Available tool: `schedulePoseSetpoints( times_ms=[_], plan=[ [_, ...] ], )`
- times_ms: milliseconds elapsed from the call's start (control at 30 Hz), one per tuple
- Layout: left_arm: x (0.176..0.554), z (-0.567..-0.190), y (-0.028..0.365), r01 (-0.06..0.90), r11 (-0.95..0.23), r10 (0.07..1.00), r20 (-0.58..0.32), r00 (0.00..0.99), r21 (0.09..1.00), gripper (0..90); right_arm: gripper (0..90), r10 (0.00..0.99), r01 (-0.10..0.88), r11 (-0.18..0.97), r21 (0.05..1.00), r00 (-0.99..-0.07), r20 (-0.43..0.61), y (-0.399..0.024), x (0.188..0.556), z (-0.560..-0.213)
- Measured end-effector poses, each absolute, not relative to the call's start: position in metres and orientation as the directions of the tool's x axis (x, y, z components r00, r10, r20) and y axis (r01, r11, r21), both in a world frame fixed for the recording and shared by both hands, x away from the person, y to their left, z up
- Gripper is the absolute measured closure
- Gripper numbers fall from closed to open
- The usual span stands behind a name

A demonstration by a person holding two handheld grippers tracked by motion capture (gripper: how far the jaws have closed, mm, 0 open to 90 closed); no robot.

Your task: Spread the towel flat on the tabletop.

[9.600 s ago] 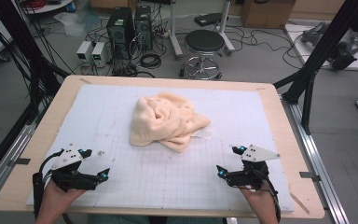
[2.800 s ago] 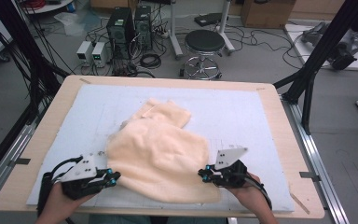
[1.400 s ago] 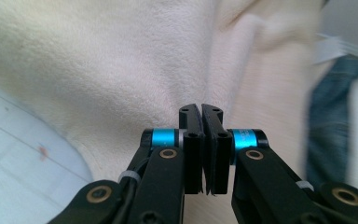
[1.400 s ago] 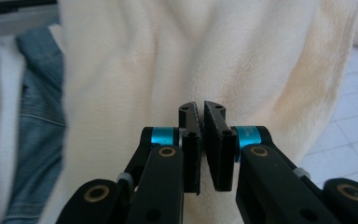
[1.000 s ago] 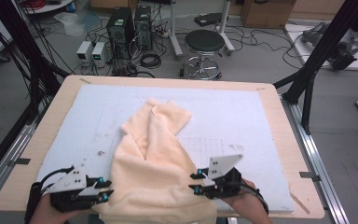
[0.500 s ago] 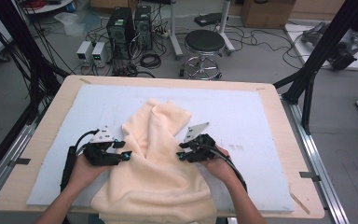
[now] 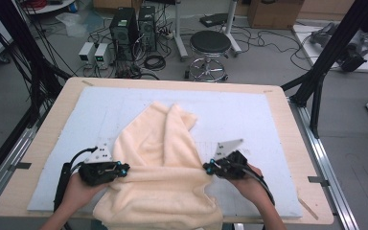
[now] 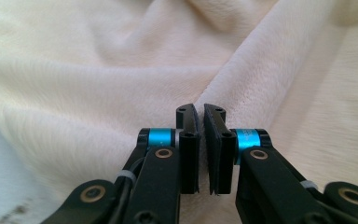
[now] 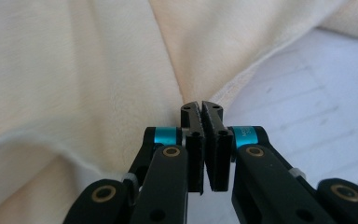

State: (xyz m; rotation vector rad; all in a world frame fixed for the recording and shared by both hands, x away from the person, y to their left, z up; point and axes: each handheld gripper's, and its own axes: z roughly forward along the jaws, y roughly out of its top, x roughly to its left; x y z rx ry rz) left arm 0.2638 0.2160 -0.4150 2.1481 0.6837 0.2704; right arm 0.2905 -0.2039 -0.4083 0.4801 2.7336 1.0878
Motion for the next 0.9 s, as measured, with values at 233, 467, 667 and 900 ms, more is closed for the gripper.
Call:
schedulePoseSetpoints(
  times_ms=[233,467,667,900],
  plan=[
    [0.221,-0.406,0.202,0.323,-0.538,0.481,-0.031,0.876,0.778,74.3,79.0,0.313,0.199,0.702,0.683,-0.949,-0.046,-0.209,0.24,-0.405],
    [0.253,-0.385,0.204,0.303,-0.496,0.507,-0.012,0.862,0.814,62.2,65.4,0.343,0.182,0.676,0.714,-0.936,-0.086,-0.203,0.264,-0.386],
    [0.311,-0.395,0.196,0.326,-0.486,0.57,0.012,0.821,0.811,50.3,57.1,0.345,0.173,0.701,0.692,-0.931,-0.116,-0.176,0.316,-0.396],
    [0.351,-0.431,0.196,0.459,-0.535,0.577,-0.09,0.812,0.709,62.9,83.2,0.297,0.205,0.718,0.665,-0.954,-0.027,-0.167,0.353,-0.433]
  ],
)
